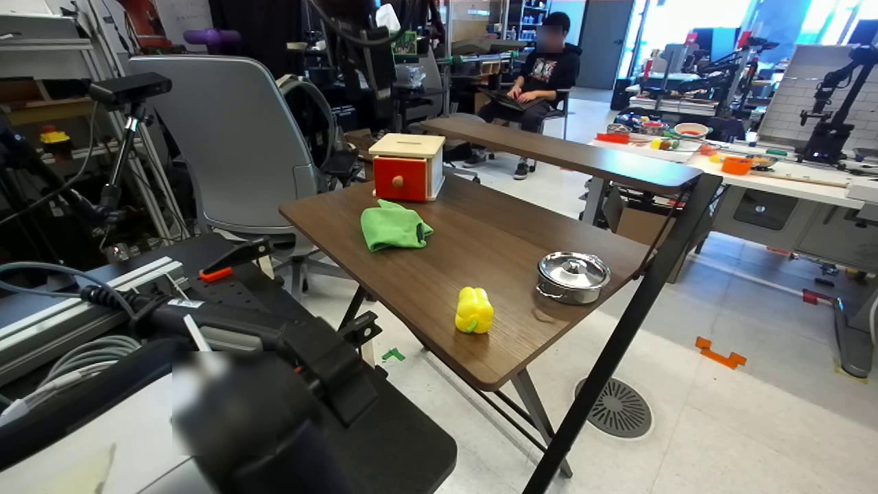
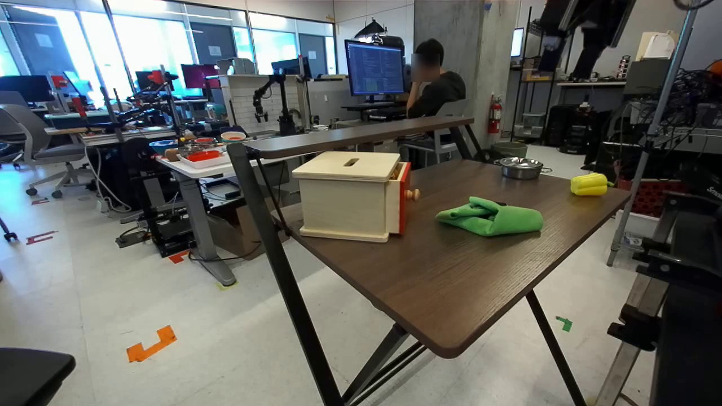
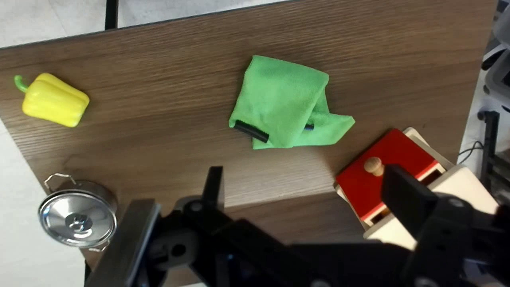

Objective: Push the green towel to the right side of the table

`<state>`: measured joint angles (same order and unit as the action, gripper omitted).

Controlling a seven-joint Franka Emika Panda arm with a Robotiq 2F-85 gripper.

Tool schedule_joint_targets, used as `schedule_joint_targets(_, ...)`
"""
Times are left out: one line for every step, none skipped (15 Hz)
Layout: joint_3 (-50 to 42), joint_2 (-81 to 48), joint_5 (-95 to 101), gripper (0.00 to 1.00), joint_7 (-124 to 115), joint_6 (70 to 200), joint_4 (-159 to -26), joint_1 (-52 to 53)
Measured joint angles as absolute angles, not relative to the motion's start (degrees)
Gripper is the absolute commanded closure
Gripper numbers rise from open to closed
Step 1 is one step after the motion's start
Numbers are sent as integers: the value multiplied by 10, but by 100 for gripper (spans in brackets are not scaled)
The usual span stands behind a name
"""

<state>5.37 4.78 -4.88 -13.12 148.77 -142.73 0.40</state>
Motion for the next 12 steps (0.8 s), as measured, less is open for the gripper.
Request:
schedule_joint_targets(54, 15, -51, 0, -131, 1488, -1411, 7)
schedule_joint_targets(54, -15, -51, 0, -131, 1488, -1396, 10)
schedule_joint_targets(54, -42, -51, 0, -131, 1488, -1382, 14)
schedule_joint_targets(54, -67, -51, 0, -131, 1488, -1368, 18)
schedule_joint_targets(54, -90, -51, 0, -131, 1488, -1356, 23)
schedule_joint_targets(54, -112, -51, 0, -132, 1488, -1343, 27)
schedule_joint_targets(54, -132, -51, 0, -132, 1488, -1331, 31)
schedule_joint_targets(54, -152, -51, 0, -134, 1488, -1320, 34)
schedule_joint_targets(54, -170, -51, 0, -135, 1488, -1309, 36)
schedule_joint_targets(54, -187, -51, 0, -136, 1488, -1299, 39)
schedule_joint_targets(54, -204, -51, 0, -136, 1488, -1290, 41)
schedule_joint_targets(54, -219, -51, 0, -137, 1488, -1281, 42)
